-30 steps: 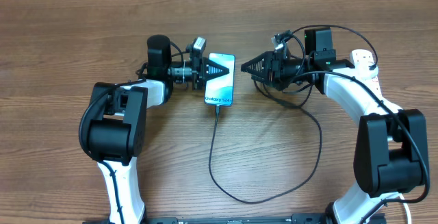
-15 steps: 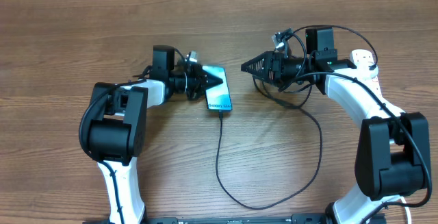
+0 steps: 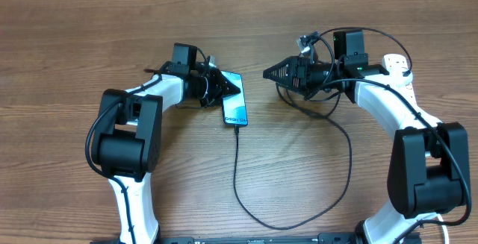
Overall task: Plug charger to phone and switch on socket
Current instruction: 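Open both grippers to release the phone and plug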
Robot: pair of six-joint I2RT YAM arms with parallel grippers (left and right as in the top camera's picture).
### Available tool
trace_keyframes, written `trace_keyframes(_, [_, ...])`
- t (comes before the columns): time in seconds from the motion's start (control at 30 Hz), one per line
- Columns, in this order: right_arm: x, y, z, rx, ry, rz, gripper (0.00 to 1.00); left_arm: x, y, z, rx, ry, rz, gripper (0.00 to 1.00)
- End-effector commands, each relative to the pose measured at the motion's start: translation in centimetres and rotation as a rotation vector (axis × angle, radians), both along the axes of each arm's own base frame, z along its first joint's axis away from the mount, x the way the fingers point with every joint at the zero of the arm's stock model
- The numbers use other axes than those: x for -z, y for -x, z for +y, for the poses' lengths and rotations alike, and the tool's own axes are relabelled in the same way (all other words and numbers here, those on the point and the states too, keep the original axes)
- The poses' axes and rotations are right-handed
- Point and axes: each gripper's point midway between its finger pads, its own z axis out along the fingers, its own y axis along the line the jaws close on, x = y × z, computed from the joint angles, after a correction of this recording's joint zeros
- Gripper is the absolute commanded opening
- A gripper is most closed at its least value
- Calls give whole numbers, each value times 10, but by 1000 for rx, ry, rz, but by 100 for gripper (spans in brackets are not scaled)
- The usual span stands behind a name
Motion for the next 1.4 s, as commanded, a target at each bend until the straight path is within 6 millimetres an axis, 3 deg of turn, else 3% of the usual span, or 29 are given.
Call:
trace_keyframes(0.0, [-16, -2, -2, 1, 9, -64, 88, 18, -2, 15, -26, -127, -11, 22])
trace_keyframes(0.07, [-15, -2, -2, -1, 12, -65, 88, 21, 0, 18, -33, -146, -1, 29])
trace_keyframes(0.2, [-15, -1, -2, -2, 13, -59, 88, 26, 3, 23, -43, -181, 23, 32])
trace_keyframes(1.07, [-13, 1, -3, -3, 15, -50, 88, 55, 33, 61, -81, -418, 167, 37])
trace_keyframes(1.37, [-13, 1, -3, -3, 15, -50, 88, 56, 33, 67, -92, -437, 171, 53])
